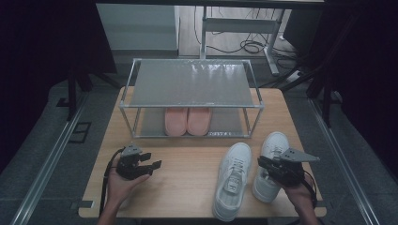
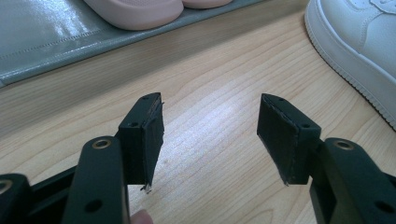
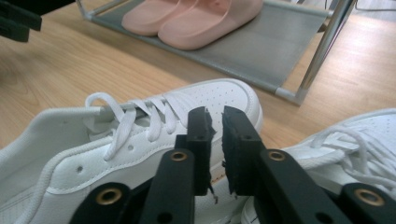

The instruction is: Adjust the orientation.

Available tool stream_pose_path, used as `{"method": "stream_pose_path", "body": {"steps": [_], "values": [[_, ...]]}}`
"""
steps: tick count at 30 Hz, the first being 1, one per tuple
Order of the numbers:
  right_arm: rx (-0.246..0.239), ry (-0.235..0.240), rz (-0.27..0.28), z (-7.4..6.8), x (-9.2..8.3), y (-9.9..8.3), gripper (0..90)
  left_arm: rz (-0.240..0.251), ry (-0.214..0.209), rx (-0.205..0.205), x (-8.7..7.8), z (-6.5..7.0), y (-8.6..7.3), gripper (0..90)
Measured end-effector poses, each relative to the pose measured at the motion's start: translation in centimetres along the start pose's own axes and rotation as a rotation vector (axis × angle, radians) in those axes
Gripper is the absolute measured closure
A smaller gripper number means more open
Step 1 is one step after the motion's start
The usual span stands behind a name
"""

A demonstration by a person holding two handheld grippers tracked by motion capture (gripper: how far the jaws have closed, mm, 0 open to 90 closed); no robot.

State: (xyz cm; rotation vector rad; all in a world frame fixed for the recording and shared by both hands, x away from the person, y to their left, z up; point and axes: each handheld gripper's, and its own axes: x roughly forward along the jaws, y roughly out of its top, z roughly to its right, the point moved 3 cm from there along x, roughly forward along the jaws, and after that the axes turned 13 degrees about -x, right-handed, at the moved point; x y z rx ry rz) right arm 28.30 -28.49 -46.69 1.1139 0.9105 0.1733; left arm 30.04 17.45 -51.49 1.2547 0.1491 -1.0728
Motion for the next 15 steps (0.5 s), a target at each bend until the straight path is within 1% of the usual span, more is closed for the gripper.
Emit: {"method": "stream_pose_path", "body": {"steps": [5, 8, 12, 15], "values": [[-0.023, 0.025, -0.053, -0.5, 0.7, -0.1, 89.3, 0.001, 0.002, 0.003, -0.2, -0.1, 0.0, 41.6], [-0.034, 0.039, -0.078, -0.8, 1.1, 0.0, 89.6, 0.004, -0.001, -0.003, -0.3, -0.1, 0.0, 41.6], [-0.042, 0.038, -0.114, -1.1, 1.5, 0.0, 89.7, 0.002, -0.001, -0.001, -0.2, -0.1, 0.0, 41.7], [-0.043, 0.038, -0.128, -1.2, 1.6, 0.1, 89.7, 0.001, 0.005, 0.003, -0.2, -0.1, 0.0, 41.7]]}}
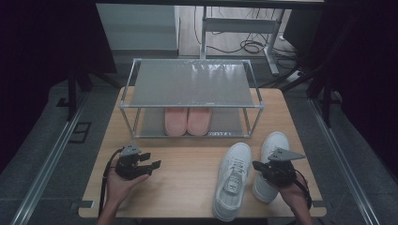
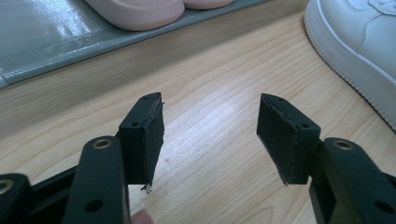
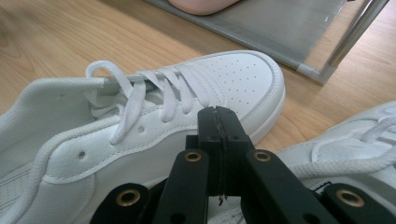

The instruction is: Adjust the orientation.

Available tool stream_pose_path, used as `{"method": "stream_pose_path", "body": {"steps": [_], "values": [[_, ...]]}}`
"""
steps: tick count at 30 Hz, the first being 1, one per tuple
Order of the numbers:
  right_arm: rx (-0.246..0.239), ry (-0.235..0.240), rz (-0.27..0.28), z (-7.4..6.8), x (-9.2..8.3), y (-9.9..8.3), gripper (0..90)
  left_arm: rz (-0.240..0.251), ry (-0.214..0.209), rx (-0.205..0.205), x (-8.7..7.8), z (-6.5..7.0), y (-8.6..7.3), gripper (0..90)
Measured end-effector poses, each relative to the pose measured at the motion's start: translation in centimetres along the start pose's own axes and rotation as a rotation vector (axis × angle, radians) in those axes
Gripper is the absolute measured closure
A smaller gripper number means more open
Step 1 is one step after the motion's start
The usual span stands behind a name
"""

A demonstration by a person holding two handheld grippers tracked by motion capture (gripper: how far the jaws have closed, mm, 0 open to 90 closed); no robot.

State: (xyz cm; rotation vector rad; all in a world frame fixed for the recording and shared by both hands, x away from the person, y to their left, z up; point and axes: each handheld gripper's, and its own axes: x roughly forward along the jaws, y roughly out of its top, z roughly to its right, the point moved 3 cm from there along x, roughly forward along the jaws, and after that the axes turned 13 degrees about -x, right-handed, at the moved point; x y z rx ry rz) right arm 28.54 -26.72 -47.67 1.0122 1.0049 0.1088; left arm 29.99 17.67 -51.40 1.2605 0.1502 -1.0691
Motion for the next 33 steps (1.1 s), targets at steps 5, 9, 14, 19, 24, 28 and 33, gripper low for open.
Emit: {"method": "stream_pose_path", "body": {"steps": [5, 9, 14, 19, 24, 28, 33], "values": [[-0.025, -0.019, -0.029, -0.4, 0.0, 0.5, 89.7, 0.006, 0.018, 0.007, -0.2, 0.1, 0.1, 41.8], [-0.056, -0.014, -0.057, -1.3, 0.4, 0.9, 89.8, 0.013, 0.014, 0.010, -0.4, 0.1, 0.1, 41.9], [-0.093, -0.045, -0.118, -1.9, 0.8, 0.9, 89.8, 0.022, 0.011, 0.006, -0.7, 0.0, 0.2, 42.2], [-0.148, -0.073, -0.197, -2.6, 1.3, 0.9, 89.9, 0.021, 0.010, 0.005, -0.6, -0.1, 0.2, 42.3], [-0.179, -0.084, -0.232, -3.2, 1.6, 1.1, 89.9, 0.020, 0.008, 0.003, -0.6, 0.0, 0.2, 42.6], [-0.187, -0.097, -0.248, -3.5, 1.8, 1.2, 89.9, 0.023, 0.004, 0.003, -0.7, 0.0, 0.2, 42.7], [-0.243, -0.148, -0.281, -4.0, 2.0, 1.7, 89.9, 0.027, -0.001, -0.003, -0.8, -0.1, 0.3, 42.8]]}}
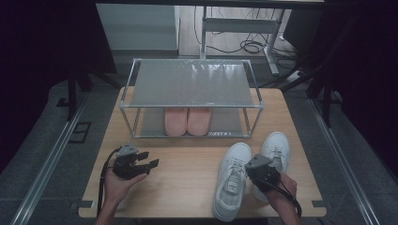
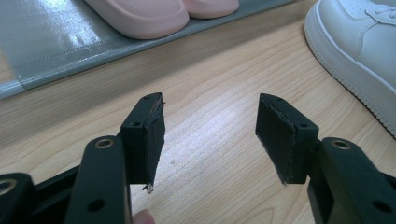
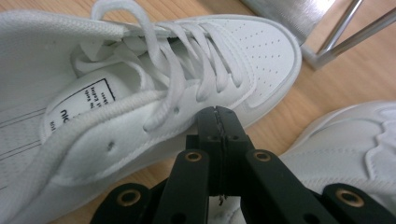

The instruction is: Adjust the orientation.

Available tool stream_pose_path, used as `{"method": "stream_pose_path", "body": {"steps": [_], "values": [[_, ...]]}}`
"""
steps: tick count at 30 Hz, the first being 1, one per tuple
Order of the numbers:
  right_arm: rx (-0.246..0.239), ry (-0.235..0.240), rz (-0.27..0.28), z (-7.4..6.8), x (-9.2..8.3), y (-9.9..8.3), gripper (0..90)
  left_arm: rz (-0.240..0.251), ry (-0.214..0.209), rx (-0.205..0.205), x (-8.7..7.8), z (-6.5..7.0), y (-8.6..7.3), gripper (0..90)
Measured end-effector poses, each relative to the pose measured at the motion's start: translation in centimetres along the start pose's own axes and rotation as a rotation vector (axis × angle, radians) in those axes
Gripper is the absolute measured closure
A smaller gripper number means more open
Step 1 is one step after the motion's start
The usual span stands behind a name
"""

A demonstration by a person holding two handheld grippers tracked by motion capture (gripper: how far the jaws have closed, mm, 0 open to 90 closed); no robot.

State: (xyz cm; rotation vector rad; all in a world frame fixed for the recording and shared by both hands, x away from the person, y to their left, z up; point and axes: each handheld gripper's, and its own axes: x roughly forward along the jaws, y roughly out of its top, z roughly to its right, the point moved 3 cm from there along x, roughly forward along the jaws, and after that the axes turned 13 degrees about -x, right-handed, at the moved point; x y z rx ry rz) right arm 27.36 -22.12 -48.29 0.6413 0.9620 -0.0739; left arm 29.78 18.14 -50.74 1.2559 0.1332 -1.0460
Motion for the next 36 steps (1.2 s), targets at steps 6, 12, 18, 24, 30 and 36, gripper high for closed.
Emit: {"method": "stream_pose_path", "body": {"steps": [6, 12, 18, 24, 30, 36], "values": [[-0.032, -0.012, -0.018, -0.2, 0.0, 0.7, 90.0, 0.002, -0.003, -0.002, -0.1, 0.0, 0.0, 43.2], [-0.033, 0.004, -0.039, 0.0, -0.1, 0.4, 90.0, 0.006, -0.007, -0.005, -0.2, -0.1, 0.1, 43.3], [-0.042, 0.030, -0.085, 0.0, 0.6, 0.1, 90.0, 0.007, -0.012, -0.007, -0.2, 0.0, 0.1, 43.5], [-0.066, 0.035, -0.102, 0.0, 0.9, 0.7, 90.0, 0.006, -0.022, -0.014, -0.1, 0.1, 0.1, 43.6], [-0.088, 0.038, -0.105, -0.2, 1.5, 1.8, 90.0, 0.011, -0.026, -0.016, -0.2, 0.1, 0.2, 43.7], [-0.101, 0.054, -0.099, -0.4, 2.1, 3.1, 90.0, 0.014, -0.026, -0.021, -0.3, -0.1, 0.2, 43.8]]}}
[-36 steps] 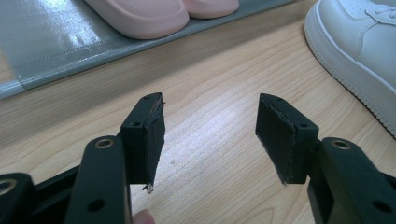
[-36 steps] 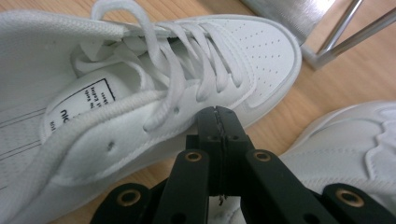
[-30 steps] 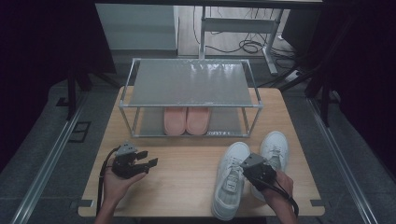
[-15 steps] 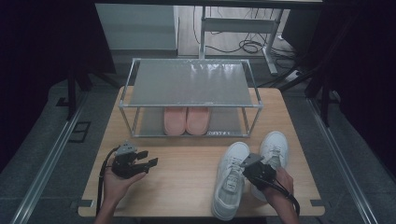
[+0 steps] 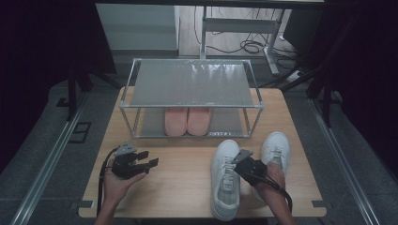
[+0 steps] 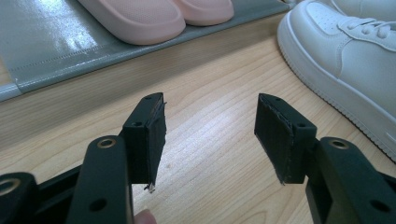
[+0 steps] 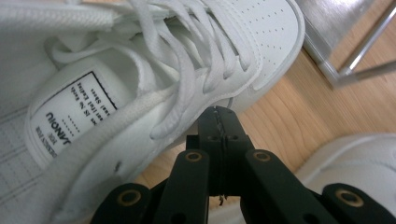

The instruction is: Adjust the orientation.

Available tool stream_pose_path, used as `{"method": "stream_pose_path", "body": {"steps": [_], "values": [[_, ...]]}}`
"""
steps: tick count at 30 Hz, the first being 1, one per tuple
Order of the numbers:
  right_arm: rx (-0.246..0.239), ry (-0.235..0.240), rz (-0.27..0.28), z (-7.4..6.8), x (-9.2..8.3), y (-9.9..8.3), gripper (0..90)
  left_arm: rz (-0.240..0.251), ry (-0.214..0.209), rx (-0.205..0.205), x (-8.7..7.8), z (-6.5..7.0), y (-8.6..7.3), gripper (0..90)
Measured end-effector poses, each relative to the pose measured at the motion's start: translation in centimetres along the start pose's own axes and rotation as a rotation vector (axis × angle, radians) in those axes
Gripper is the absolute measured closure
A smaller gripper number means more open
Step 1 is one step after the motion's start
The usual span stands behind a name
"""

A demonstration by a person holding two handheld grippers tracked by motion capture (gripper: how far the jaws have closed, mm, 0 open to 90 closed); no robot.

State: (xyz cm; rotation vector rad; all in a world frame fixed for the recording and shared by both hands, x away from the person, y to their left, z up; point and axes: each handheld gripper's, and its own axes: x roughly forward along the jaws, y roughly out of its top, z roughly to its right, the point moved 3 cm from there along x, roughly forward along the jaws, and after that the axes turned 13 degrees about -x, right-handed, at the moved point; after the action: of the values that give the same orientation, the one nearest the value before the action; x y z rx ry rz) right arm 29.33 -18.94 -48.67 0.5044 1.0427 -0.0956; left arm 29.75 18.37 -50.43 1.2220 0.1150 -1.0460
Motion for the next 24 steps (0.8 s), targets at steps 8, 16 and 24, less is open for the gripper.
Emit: {"method": "stream_pose_path", "body": {"steps": [8, 16, 24], "values": [[-0.035, 0.034, -0.003, -0.1, 0.6, 1.9, 90.0, 0.008, 0.002, -0.008, -0.2, -0.2, 0.0, 44.0], [-0.018, 0.081, 0.047, -0.2, 1.3, 3.3, 90.0, 0.007, 0.004, -0.006, -0.2, -0.3, 0.0, 44.4], [-0.007, 0.110, 0.087, -0.4, 1.8, 4.1, 89.9, 0.005, 0.007, -0.009, -0.1, -0.3, 0.0, 44.4]]}}
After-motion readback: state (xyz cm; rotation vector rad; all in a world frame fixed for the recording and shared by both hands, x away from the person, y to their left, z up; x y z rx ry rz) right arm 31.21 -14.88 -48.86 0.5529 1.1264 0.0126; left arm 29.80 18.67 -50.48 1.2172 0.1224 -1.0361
